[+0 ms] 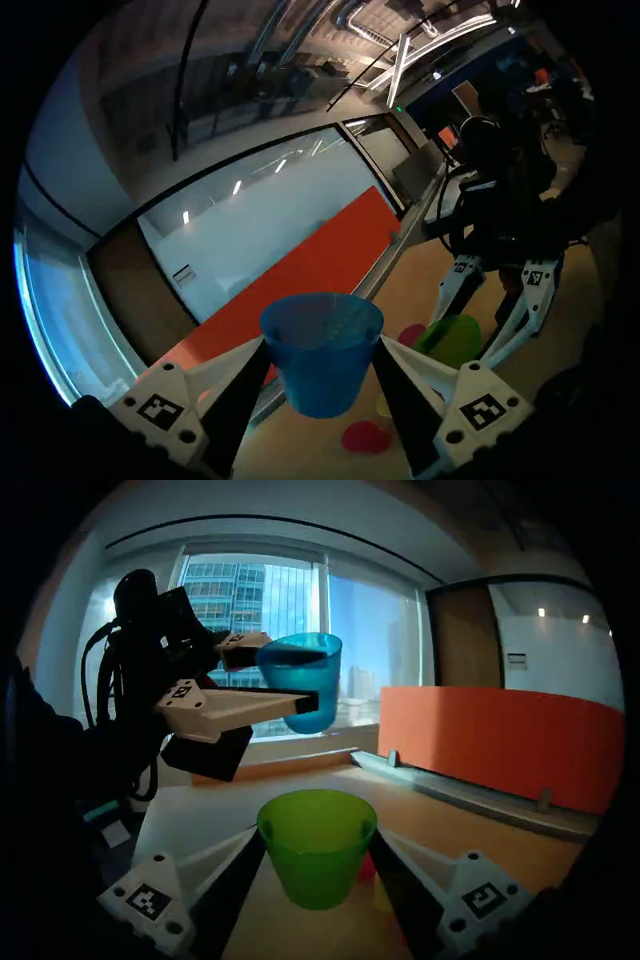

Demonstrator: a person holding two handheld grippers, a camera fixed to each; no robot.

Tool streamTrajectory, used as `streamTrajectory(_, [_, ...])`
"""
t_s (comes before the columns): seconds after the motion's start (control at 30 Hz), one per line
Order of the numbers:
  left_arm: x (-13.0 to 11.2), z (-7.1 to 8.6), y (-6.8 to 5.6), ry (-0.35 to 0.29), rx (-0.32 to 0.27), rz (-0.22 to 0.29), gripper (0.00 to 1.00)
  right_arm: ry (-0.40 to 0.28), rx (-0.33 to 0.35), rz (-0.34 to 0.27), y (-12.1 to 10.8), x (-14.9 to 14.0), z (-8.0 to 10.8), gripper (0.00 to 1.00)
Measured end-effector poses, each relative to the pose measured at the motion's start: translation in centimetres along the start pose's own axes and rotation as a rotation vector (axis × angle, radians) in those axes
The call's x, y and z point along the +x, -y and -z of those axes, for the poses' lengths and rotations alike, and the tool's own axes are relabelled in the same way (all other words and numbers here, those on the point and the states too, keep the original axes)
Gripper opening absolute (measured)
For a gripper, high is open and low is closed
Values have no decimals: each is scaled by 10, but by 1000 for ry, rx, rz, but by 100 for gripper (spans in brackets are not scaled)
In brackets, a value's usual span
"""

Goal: Pour water

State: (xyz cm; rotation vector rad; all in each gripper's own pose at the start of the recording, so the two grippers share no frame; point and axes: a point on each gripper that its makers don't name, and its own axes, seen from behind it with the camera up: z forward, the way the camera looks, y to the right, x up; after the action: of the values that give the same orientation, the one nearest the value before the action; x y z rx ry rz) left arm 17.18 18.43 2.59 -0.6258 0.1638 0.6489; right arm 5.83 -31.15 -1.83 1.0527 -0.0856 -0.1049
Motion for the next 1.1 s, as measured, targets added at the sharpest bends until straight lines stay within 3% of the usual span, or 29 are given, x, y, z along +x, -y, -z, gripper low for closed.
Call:
streamTrajectory(0.7, [22,-1,-2,2,31,-245,83,1,37,16,13,4,-9,90])
streamTrajectory(1.1, [23,-2,2,10,51,-321,83,-1,44,25,16,6,-9,90])
